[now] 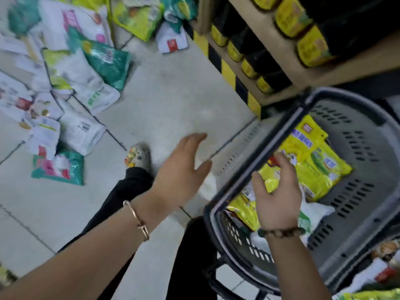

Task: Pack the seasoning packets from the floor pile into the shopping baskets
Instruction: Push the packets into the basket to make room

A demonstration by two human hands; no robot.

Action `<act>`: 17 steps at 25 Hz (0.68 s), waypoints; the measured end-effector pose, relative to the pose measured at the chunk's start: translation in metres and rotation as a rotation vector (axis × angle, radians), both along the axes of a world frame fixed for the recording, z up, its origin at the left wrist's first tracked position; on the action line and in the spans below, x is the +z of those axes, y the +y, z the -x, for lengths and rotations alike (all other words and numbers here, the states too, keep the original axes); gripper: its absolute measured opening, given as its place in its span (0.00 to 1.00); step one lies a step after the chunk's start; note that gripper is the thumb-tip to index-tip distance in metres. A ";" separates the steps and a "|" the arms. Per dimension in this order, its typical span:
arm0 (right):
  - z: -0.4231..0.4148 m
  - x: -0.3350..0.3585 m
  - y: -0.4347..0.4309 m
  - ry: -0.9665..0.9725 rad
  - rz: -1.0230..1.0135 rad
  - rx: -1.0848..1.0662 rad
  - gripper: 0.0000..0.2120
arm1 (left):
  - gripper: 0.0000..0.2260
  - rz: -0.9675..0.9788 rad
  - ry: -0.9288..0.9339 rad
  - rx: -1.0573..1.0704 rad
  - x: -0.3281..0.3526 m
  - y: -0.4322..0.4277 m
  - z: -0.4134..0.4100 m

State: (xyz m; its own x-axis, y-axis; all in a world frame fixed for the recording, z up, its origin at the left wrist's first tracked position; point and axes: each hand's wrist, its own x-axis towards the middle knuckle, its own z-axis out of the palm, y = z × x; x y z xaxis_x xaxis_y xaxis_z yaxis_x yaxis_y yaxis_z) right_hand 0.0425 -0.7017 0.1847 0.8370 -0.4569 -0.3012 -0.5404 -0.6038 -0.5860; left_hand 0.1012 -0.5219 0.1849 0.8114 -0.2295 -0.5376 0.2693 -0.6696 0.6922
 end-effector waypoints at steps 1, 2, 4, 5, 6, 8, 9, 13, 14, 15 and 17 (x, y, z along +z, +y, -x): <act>-0.020 0.001 0.021 0.014 -0.007 0.024 0.27 | 0.25 -0.018 0.008 0.075 -0.002 0.024 -0.016; -0.040 0.002 0.040 0.042 -0.015 0.044 0.28 | 0.25 -0.032 0.013 0.135 -0.005 0.047 -0.031; -0.077 0.000 0.082 0.102 -0.036 0.063 0.29 | 0.25 -0.049 0.034 0.243 -0.010 0.093 -0.059; -0.094 0.000 0.100 0.117 -0.046 0.059 0.29 | 0.25 -0.056 0.049 0.284 -0.012 0.113 -0.072; -0.110 0.000 0.118 0.129 -0.068 0.052 0.28 | 0.25 -0.067 0.059 0.315 -0.014 0.132 -0.084; -0.141 0.002 0.151 0.171 -0.146 0.046 0.28 | 0.25 -0.099 0.065 0.348 -0.019 0.169 -0.105; -0.154 0.002 0.164 0.195 -0.176 0.045 0.27 | 0.25 -0.116 0.075 0.357 -0.021 0.184 -0.113; -0.197 -0.002 0.205 0.251 -0.245 0.102 0.25 | 0.26 -0.154 0.157 0.441 -0.035 0.234 -0.142; -0.207 -0.006 0.213 0.266 -0.240 0.130 0.25 | 0.26 -0.177 0.161 0.428 -0.042 0.246 -0.147; -0.216 -0.012 0.219 0.278 -0.231 0.152 0.25 | 0.27 -0.213 0.161 0.384 -0.049 0.256 -0.149; -0.240 -0.028 0.233 0.296 -0.215 0.190 0.25 | 0.27 -0.284 0.193 0.289 -0.069 0.282 -0.159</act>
State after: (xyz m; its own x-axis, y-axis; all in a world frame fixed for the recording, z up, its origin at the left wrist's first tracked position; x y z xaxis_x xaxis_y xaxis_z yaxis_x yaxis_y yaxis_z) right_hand 0.2826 -0.4689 0.1566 0.7631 -0.2027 -0.6136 -0.5953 -0.5901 -0.5453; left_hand 0.2606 -0.2398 0.1159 0.6994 0.1706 -0.6941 0.5791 -0.7045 0.4104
